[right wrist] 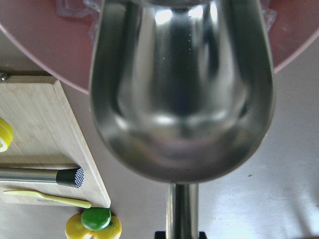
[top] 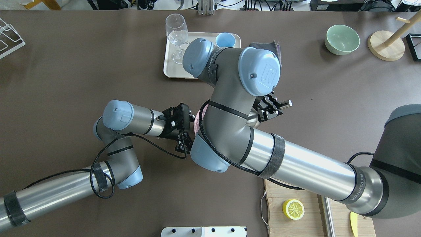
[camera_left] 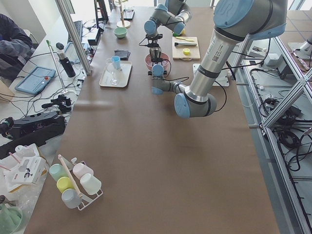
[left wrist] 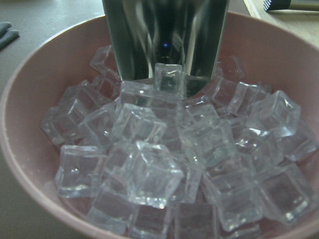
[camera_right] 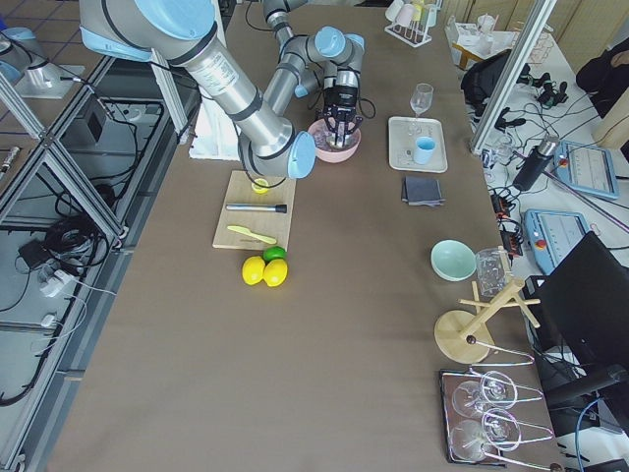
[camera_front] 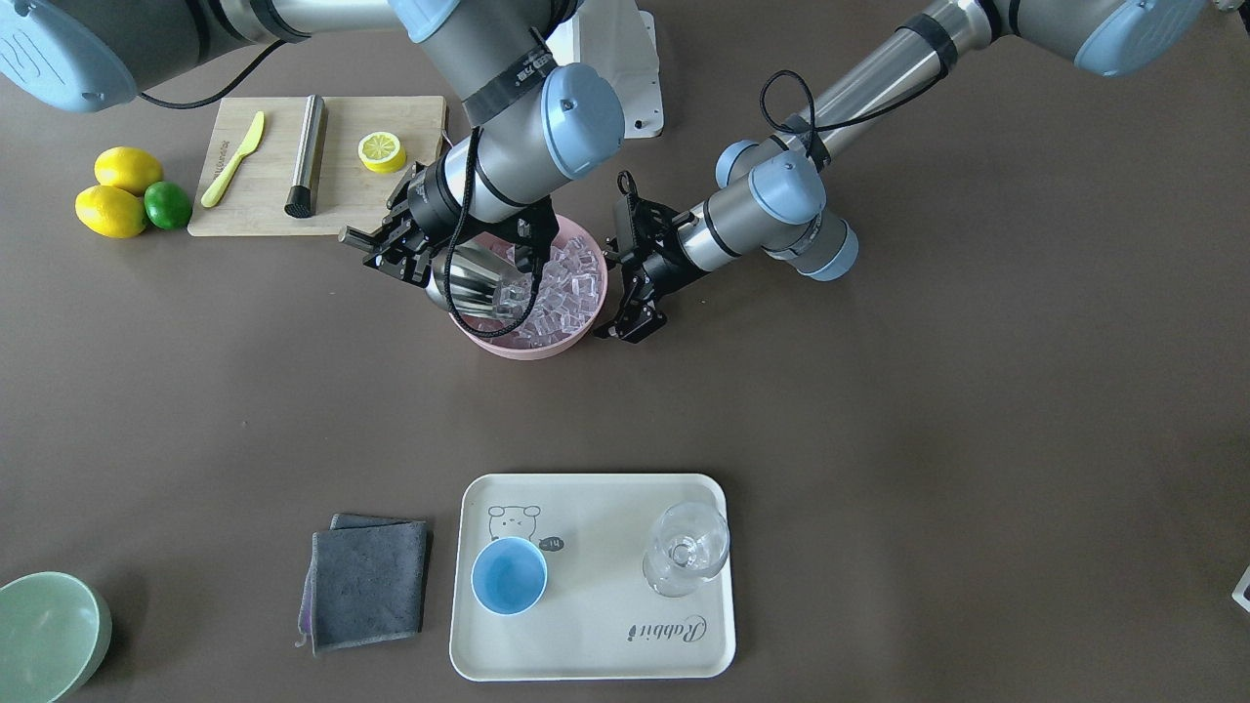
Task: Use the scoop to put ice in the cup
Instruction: 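Push the scoop into the ice cubes with the right gripper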
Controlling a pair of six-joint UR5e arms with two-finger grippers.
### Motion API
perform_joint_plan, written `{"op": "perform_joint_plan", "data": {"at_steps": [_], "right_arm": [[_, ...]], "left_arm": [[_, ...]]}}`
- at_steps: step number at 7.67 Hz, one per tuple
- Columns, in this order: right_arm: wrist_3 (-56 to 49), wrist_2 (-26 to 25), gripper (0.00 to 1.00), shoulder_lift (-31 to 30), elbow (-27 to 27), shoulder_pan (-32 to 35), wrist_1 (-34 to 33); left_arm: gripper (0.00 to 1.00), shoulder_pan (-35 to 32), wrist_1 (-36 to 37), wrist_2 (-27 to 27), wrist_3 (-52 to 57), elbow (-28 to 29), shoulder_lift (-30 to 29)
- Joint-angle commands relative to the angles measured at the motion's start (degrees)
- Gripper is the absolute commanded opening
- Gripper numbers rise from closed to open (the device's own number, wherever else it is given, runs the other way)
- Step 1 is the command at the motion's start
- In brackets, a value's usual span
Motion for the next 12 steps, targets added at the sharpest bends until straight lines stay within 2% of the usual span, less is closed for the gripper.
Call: {"op": "perform_joint_plan", "data": {"at_steps": [1, 4, 7, 10, 12], "right_arm": [[6.0, 0.5, 0.00, -0.6, -0.2, -3.4, 4.0], [8.5, 0.7, 0.00, -2.7, 2.0, -4.4, 6.5], [13.6, 0.6, 0.00, -9.1, 9.1, -4.3, 10.8], [21.2, 0.9, 0.00, -12.5, 10.2, -4.3, 21.4], [28.5, 1.5, 0.00, -14.7, 12.6, -4.3, 25.6]], "left_arm": [[0.98, 0.0, 0.1, 0.0, 0.0, 0.0, 0.0], [0.98, 0.0, 0.4, 0.0, 0.0, 0.0, 0.0], [0.98, -0.1, 2.3, 0.0, 0.0, -0.1, -0.4], [0.98, -0.1, 4.5, 0.0, 0.1, -0.6, -0.9], [0.98, -0.1, 4.7, 0.0, 0.1, -0.7, -0.9]]}}
